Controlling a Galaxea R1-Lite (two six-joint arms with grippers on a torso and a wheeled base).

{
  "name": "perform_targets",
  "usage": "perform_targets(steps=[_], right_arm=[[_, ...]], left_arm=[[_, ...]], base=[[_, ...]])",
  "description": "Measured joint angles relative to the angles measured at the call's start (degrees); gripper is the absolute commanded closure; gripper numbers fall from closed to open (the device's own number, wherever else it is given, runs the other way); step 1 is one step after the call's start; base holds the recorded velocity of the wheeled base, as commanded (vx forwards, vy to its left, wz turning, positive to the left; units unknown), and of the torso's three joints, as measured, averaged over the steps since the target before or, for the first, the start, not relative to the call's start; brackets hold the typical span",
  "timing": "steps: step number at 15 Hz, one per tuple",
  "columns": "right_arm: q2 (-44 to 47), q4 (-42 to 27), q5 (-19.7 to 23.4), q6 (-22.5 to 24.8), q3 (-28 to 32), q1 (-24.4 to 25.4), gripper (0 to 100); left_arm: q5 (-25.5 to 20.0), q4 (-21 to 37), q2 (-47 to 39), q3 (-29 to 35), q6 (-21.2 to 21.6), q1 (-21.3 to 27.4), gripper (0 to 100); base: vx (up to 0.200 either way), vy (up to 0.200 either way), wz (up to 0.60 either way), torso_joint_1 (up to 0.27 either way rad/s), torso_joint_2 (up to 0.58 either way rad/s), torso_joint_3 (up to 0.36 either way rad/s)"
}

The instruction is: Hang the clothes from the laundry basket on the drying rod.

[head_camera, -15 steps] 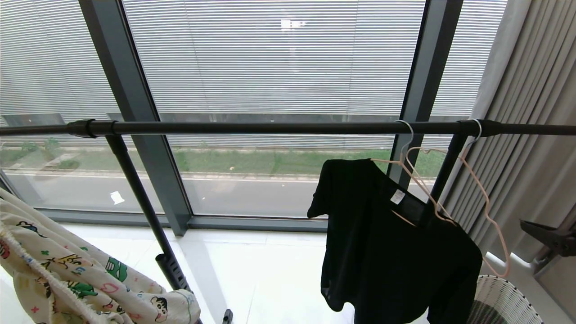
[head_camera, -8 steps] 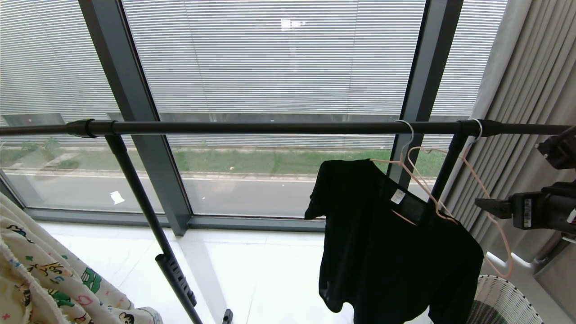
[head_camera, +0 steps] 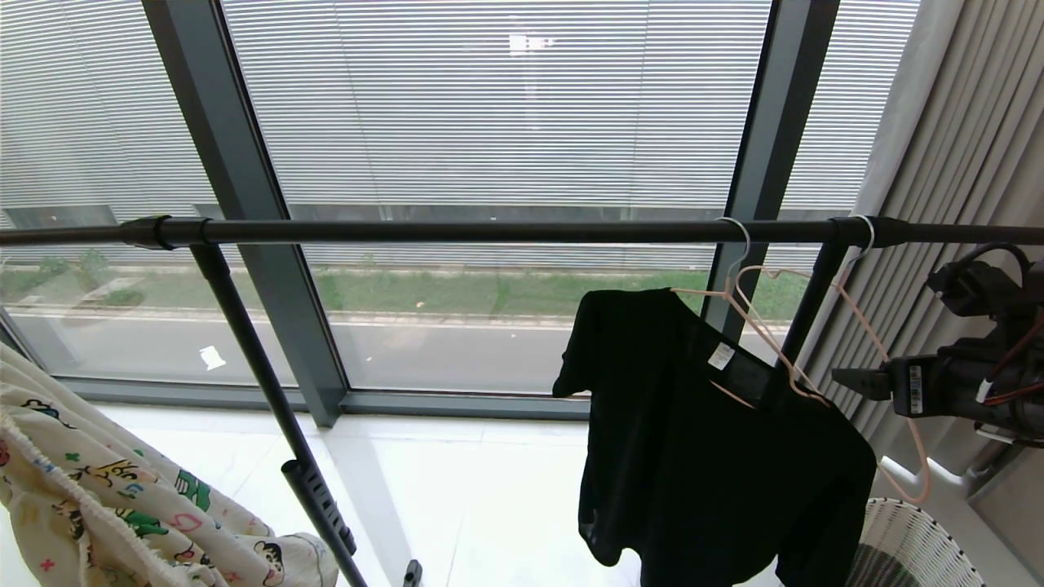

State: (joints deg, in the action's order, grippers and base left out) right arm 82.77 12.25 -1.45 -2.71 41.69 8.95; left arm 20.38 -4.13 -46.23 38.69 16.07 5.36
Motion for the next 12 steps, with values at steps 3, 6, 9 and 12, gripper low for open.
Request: perform_targets(steps=[3,6,9,12], right_arm=[[1.3,0.5,0.1,-0.3,0.0,0.0,0],[2.4,1.2,0.3,-1.8,0.0,0.0,100],[3.1,1.4,0.3,-2.7,0.0,0.0,100],[3.5,1.4,0.3,-5.4,0.0,0.0,100]], left_arm=[[0.0,0.0,0.0,0.3,0.0,0.0,100],[0.1,0.0,0.0,0.8,0.0,0.0,100],[0.1,0.0,0.0,1.3,0.3,0.0,100],[0.1,0.0,0.0,1.4,0.9,0.0,100]], base=[[0.000,0.000,0.00,0.000,0.00,0.000],[0.000,0.000,0.00,0.000,0.00,0.000],[0.000,0.000,0.00,0.000,0.00,0.000],[0.000,0.000,0.00,0.000,0.00,0.000]])
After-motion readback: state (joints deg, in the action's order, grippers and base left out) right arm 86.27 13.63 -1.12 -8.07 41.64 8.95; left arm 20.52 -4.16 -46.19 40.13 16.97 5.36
